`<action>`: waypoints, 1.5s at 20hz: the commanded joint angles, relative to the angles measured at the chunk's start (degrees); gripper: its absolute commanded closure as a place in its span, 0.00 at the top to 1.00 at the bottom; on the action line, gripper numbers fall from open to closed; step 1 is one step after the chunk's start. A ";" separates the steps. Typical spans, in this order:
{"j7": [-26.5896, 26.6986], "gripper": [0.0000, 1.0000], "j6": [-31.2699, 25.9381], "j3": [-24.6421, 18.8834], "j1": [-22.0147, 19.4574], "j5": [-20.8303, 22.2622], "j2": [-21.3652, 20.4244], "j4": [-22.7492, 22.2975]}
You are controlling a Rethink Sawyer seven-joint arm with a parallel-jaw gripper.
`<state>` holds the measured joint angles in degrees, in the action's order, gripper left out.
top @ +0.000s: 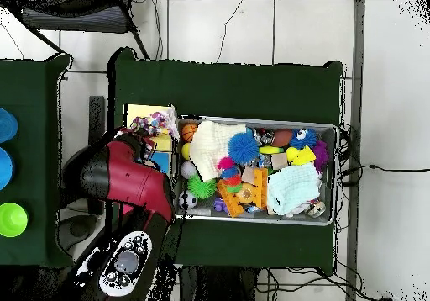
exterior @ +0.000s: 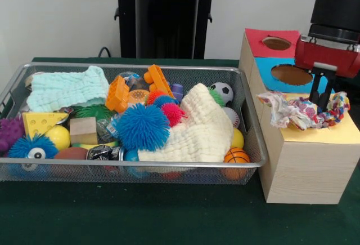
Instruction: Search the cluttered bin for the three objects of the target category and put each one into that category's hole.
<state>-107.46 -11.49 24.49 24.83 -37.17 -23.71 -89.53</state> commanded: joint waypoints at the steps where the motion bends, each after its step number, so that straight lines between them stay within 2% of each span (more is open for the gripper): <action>1: -16.83 0.00 -6.70 -1.73 0.24 -2.29 4.98 -0.31; 6: -18.15 0.00 -11.51 2.71 2.25 -1.07 8.05 2.72; 12: -17.88 0.00 -10.79 0.67 0.73 -1.08 8.23 3.02; 21: -15.35 0.00 -8.45 -8.16 -3.95 -2.35 6.81 0.60; 30: -12.18 0.00 -5.58 -17.74 -10.65 -1.95 7.19 1.68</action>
<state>-110.61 -13.91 19.60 18.78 -37.75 -19.94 -86.20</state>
